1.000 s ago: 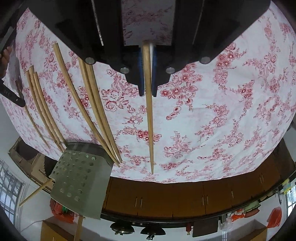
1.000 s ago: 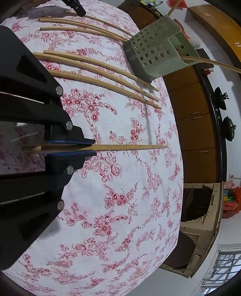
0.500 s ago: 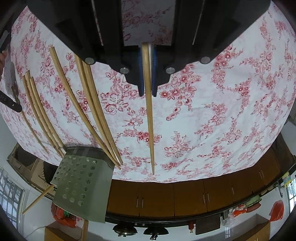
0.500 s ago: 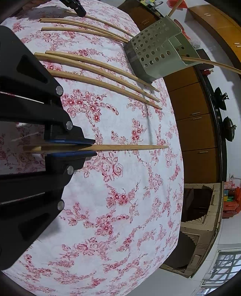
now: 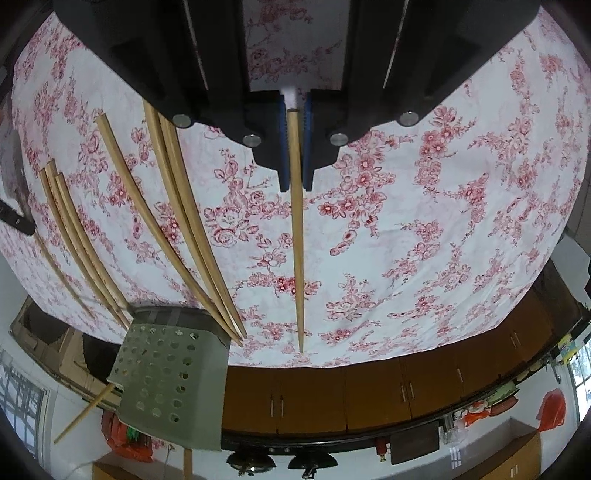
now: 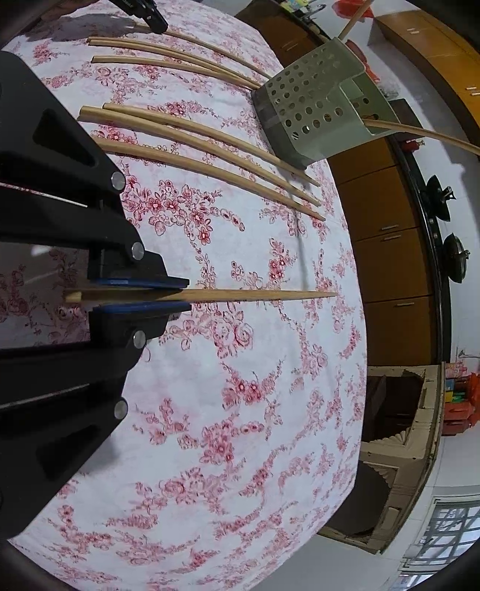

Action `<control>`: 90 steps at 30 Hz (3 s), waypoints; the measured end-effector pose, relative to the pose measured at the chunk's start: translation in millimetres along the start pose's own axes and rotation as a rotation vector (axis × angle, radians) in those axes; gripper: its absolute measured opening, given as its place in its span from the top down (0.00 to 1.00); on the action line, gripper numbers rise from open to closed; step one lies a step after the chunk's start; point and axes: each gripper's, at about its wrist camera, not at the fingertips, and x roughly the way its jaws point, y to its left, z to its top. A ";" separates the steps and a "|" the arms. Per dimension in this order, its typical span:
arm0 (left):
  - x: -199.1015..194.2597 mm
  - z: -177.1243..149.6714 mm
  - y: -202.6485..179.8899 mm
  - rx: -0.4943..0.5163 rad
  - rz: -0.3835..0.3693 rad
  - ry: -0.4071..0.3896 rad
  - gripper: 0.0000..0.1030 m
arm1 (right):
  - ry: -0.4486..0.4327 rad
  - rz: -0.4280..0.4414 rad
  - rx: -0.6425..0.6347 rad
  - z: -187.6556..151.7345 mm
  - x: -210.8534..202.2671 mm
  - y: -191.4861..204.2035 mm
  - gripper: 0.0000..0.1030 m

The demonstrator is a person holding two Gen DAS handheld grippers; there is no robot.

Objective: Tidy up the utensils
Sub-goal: 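Lift the held chopsticks upright and move both tools toward the holder, then insert the chopsticks into the holder and open both tools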

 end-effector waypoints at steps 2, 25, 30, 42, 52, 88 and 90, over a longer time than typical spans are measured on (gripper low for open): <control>-3.8 0.6 0.1 0.004 0.000 0.000 0.92 | -0.046 -0.006 -0.015 4.6 -14.3 -1.0 0.93; -146.0 74.3 15.5 -0.019 -0.066 -0.380 0.92 | -0.400 0.073 -0.022 83.0 -129.1 -2.1 0.93; -151.8 82.1 17.6 -0.037 -0.065 -0.392 0.92 | -0.403 0.098 -0.006 87.9 -130.6 -1.8 0.93; -186.9 95.6 5.7 0.005 -0.113 -0.424 0.92 | -0.416 0.215 -0.006 108.8 -162.1 9.5 0.93; -240.9 128.5 -35.9 0.043 -0.177 -0.566 0.92 | -0.489 0.352 -0.049 139.7 -197.4 47.4 0.93; -144.2 206.6 -63.9 -0.104 -0.111 -0.520 0.92 | -0.311 0.349 -0.060 166.0 -88.3 100.0 0.92; -143.4 204.7 -61.4 -0.104 -0.113 -0.512 0.88 | -0.316 0.336 -0.056 163.7 -90.5 99.7 0.91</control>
